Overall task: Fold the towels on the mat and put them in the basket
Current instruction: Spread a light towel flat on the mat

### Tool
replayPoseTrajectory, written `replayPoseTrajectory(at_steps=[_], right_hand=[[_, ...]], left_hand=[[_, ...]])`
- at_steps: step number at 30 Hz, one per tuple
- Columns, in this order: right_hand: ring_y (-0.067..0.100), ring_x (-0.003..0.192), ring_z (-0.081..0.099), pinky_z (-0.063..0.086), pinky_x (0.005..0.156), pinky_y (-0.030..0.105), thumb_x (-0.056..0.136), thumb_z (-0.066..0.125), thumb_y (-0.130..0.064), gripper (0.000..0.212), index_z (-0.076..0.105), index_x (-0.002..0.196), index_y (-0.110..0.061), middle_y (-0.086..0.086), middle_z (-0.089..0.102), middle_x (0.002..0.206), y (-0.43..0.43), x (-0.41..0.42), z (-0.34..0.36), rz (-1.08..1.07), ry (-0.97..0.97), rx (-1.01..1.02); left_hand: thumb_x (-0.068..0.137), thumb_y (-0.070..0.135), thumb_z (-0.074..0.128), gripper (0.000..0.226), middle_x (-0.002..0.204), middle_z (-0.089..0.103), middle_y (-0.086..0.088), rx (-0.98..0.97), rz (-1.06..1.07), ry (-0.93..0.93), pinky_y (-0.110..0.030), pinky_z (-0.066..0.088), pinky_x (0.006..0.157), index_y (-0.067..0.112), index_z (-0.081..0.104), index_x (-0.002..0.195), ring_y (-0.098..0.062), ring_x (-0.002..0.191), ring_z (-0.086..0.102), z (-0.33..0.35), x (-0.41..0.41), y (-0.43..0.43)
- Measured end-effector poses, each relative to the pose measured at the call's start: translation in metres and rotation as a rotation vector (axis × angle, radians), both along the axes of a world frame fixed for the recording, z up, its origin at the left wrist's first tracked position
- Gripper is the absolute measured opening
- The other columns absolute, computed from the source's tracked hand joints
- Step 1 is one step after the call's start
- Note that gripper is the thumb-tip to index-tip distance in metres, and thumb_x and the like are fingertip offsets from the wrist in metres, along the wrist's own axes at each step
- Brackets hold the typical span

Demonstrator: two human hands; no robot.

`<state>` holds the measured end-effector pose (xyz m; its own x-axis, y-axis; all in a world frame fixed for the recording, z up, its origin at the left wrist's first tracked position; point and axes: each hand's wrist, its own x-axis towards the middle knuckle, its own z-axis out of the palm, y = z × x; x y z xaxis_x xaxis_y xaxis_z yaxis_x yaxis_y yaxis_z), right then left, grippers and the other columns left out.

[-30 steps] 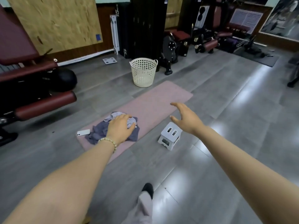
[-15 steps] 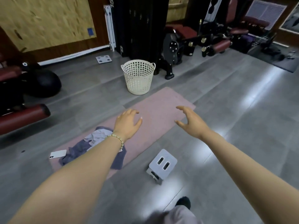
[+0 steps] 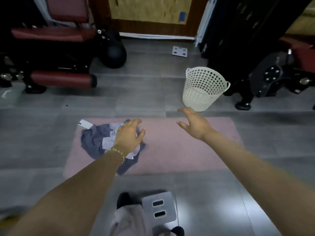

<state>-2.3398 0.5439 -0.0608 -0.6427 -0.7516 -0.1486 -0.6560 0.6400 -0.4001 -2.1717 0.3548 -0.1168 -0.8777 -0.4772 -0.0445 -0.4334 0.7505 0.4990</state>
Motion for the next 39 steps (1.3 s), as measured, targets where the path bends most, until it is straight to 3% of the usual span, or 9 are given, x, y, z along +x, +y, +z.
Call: replayPoseTrajectory(at_steps=[7,14,20,23,29,32,35,37,39], right_hand=[[0.026,0.123,0.047,0.038,0.103,0.038,0.09,0.06,-0.032,0.054,0.042,0.137,-0.014,0.007,0.046,0.137,-0.12,-0.056,-0.05,0.196,-0.081,-0.052],[0.023,0.132,0.038,0.031,0.106,0.031,0.093,0.054,-0.039,0.061,0.031,0.145,-0.015,0.002,0.031,0.15,-0.234,-0.096,-0.174,0.227,-0.143,0.021],[0.018,0.144,0.018,0.015,0.113,0.031,0.093,0.049,-0.046,0.067,0.023,0.148,-0.018,0.0,0.017,0.158,-0.32,-0.151,-0.323,0.308,-0.084,0.009],[0.02,0.142,0.024,0.021,0.113,0.031,0.092,0.052,-0.046,0.068,0.025,0.148,-0.016,0.001,0.022,0.156,-0.336,-0.155,-0.411,0.364,-0.148,0.016],[0.019,0.132,0.038,0.035,0.105,0.03,0.091,0.058,-0.04,0.063,0.031,0.144,-0.019,-0.003,0.035,0.148,-0.335,-0.116,-0.584,0.36,-0.476,0.099],[0.018,0.129,0.043,0.037,0.102,0.027,0.089,0.059,-0.043,0.058,0.04,0.138,-0.019,-0.003,0.044,0.14,-0.336,-0.093,-0.655,0.361,-0.595,0.128],[0.015,0.122,0.05,0.039,0.102,0.027,0.081,0.058,-0.059,0.065,0.049,0.131,-0.019,-0.005,0.053,0.132,-0.347,-0.074,-0.705,0.343,-0.722,0.192],[0.012,0.1,0.059,0.046,0.096,0.034,0.077,0.057,-0.066,0.055,0.061,0.103,-0.018,-0.005,0.064,0.106,-0.354,-0.065,-0.734,0.303,-0.77,0.199],[0.008,0.073,0.054,0.049,0.08,0.032,0.083,0.057,-0.057,0.038,0.057,0.074,-0.02,-0.008,0.057,0.073,-0.359,-0.056,-0.752,0.297,-0.806,0.199]], left_hand=[[0.095,0.036,0.049,0.044,0.133,0.052,-0.007,-0.022,0.178,-0.121,-0.036,0.037,0.096,0.014,0.048,0.132,-0.029,0.118,0.05,-0.037,-0.041,-0.104],[0.093,0.036,0.049,0.049,0.132,0.052,-0.005,-0.031,0.207,-0.341,-0.033,0.03,0.1,0.017,0.043,0.137,-0.027,0.119,0.05,-0.13,-0.083,-0.214],[0.074,0.062,0.023,0.083,0.126,0.058,-0.014,-0.047,0.32,-0.268,-0.038,0.038,0.096,0.01,0.05,0.132,-0.033,0.114,0.054,-0.255,-0.115,-0.259],[0.081,0.058,0.03,0.075,0.139,0.049,-0.011,-0.018,0.417,-0.355,-0.037,0.037,0.097,0.012,0.042,0.139,-0.033,0.122,0.048,-0.334,-0.11,-0.263],[0.095,0.047,0.041,0.057,0.152,0.03,0.0,0.065,0.319,-0.54,-0.036,0.026,0.11,0.026,0.028,0.146,-0.023,0.137,0.031,-0.498,-0.083,-0.274],[0.092,0.054,0.042,0.058,0.15,0.034,0.002,0.073,0.202,-0.562,-0.033,0.026,0.112,0.029,0.034,0.144,-0.02,0.136,0.033,-0.555,-0.074,-0.288],[0.065,0.083,0.019,0.092,0.143,0.045,0.004,0.05,0.102,-0.544,-0.027,0.023,0.11,0.031,0.044,0.137,-0.018,0.131,0.038,-0.597,-0.068,-0.305],[0.059,0.086,0.014,0.097,0.138,0.05,0.007,-0.001,0.036,-0.536,-0.025,0.021,0.108,0.034,0.049,0.133,-0.017,0.129,0.04,-0.622,-0.064,-0.314],[0.062,0.08,0.017,0.089,0.134,0.053,0.01,-0.029,-0.026,-0.532,-0.025,0.02,0.108,0.034,0.054,0.129,-0.016,0.127,0.041,-0.64,-0.063,-0.319]])
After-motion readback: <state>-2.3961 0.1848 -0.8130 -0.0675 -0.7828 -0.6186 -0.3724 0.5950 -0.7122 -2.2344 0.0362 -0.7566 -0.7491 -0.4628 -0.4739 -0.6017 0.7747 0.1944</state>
